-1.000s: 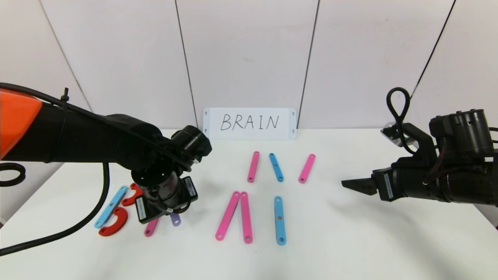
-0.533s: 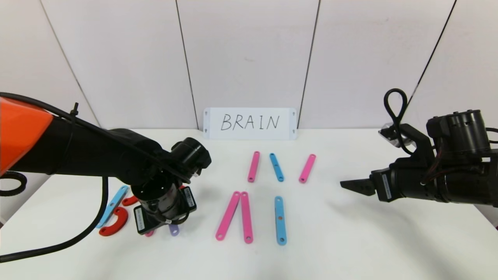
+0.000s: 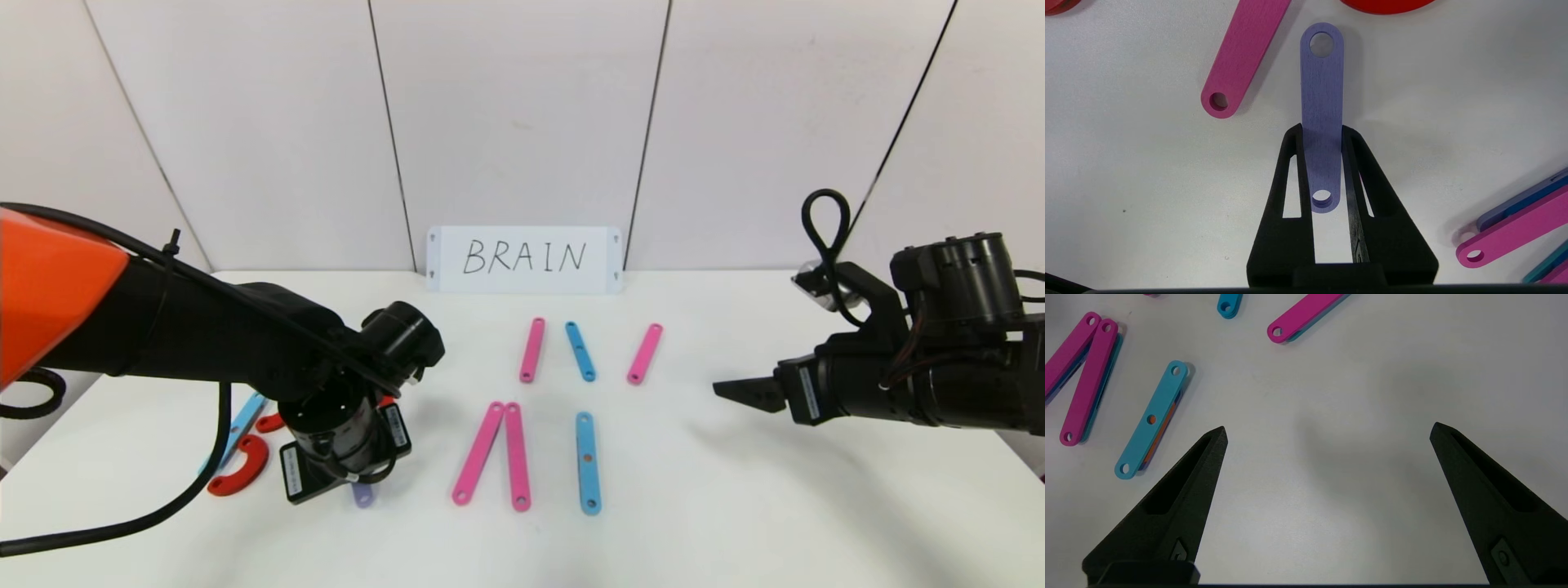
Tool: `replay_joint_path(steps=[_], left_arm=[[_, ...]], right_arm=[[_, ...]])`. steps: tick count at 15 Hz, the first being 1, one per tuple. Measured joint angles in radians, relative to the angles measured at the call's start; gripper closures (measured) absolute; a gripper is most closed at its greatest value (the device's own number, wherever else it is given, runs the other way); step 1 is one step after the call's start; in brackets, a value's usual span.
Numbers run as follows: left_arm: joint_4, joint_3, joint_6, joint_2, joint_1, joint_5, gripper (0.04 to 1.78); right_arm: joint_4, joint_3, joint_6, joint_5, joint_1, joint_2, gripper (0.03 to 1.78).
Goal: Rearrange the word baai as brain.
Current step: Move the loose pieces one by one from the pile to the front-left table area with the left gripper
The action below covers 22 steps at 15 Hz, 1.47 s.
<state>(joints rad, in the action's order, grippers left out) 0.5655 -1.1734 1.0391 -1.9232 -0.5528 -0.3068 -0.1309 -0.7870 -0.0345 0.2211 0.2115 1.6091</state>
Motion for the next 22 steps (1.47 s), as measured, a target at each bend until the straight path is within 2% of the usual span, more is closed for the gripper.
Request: replay_joint_path(steps=[17, 20, 22], left_arm=[[-0.027, 0.011, -0.014, -0.014, -0.003, -0.003, 1.54], [-0.028, 0.010, -0.016, -0.014, -0.003, -0.004, 1.38], [-0.028, 0.009, -0.016, -0.014, -0.003, -0.003, 1.14]], right_arm=[[0.001, 0.002, -0.002, 0.000, 0.001, 0.004, 0.07], [0.001, 0.002, -0.002, 0.000, 0.001, 0.006, 0.07], [0.001, 0.002, -0.002, 0.000, 0.001, 0.007, 0.07]])
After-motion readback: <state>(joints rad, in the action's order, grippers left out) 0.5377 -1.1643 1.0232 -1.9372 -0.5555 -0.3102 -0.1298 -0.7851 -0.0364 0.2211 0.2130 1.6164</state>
